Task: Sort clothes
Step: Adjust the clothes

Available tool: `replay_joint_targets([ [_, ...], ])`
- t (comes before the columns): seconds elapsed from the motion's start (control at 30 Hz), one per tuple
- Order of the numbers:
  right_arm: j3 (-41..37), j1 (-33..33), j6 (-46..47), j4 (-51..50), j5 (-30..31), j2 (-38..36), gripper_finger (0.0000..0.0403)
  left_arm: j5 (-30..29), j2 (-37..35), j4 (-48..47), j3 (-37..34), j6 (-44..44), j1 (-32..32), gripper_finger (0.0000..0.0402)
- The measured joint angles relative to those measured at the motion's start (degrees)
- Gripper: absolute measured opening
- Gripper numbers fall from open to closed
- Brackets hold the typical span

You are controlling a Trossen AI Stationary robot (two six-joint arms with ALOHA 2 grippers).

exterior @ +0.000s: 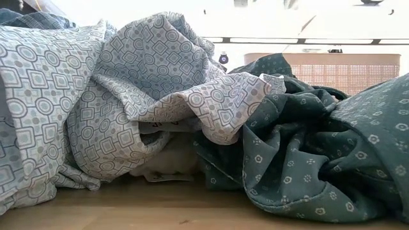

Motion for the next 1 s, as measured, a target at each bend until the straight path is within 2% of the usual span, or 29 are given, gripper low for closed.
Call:
replay_joint_targets([
  [0.23,0.0,1.0,6.3,-4.5,0.0,-0.1,0.022,-2.4,0.1,0.5,-6.0,-9.8,-3.3,0.0152],
  [0.5,0.0,0.6,4.5,-1.4,-1.4,1.1,0.0232,-6.8,0.1,0.4,-8.5,-16.1,-6.3,0.0152],
  [0.63,0.0,-1.5,4.2,4.5,-1.8,6.1,0.0232,-8.3,0.1,0.4,-8.5,-17.1,-7.4,0.0152],
  [0.73,0.1,-4.0,3.3,7.7,-4.7,9.9,0.0232,-8.7,0.1,0.4,-8.5,-17.1,-7.7,0.0152],
  [0.9,5.8,-8.8,2.6,5.3,-8.1,17.8,0.0232,-8.8,0.4,0.4,-8.5,-18.4,-7.7,0.0152],
  [1.0,10.9,-10.5,1.6,-1.3,-9.5,23.2,0.0232,-8.8,1.3,0.4,-8.5,-18.9,-7.7,0.0152],
])
